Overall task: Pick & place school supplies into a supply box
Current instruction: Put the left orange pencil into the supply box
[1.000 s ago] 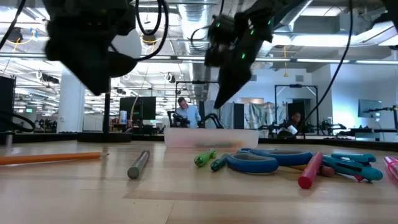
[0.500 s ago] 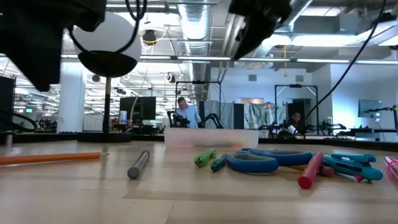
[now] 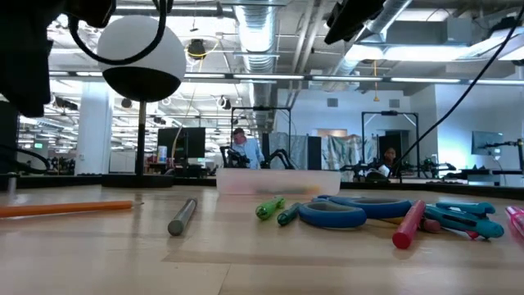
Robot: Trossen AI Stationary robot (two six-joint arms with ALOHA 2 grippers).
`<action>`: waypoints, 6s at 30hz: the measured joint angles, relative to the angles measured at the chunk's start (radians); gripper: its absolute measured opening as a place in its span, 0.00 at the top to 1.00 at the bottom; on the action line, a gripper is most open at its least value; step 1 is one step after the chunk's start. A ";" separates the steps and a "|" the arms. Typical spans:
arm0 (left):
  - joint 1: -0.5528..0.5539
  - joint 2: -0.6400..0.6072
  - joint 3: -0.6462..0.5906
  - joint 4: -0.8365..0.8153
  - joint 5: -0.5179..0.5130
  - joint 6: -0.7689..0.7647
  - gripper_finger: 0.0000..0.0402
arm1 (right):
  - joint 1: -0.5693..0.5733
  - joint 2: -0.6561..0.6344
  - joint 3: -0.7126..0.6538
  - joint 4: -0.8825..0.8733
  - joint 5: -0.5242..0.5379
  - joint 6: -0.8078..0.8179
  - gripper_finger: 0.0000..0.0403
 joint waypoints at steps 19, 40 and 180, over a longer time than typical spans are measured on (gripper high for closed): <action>0.010 0.001 -0.204 0.274 0.044 0.078 0.68 | 0.114 -0.006 -0.001 -0.070 0.058 0.080 0.82; 0.036 0.020 -0.203 0.279 0.016 0.305 0.52 | 0.112 -0.005 -0.001 -0.069 0.060 0.097 0.82; 0.484 0.111 -0.230 -0.115 -0.021 -0.232 0.69 | 0.021 0.013 -0.001 0.021 0.072 -0.021 0.82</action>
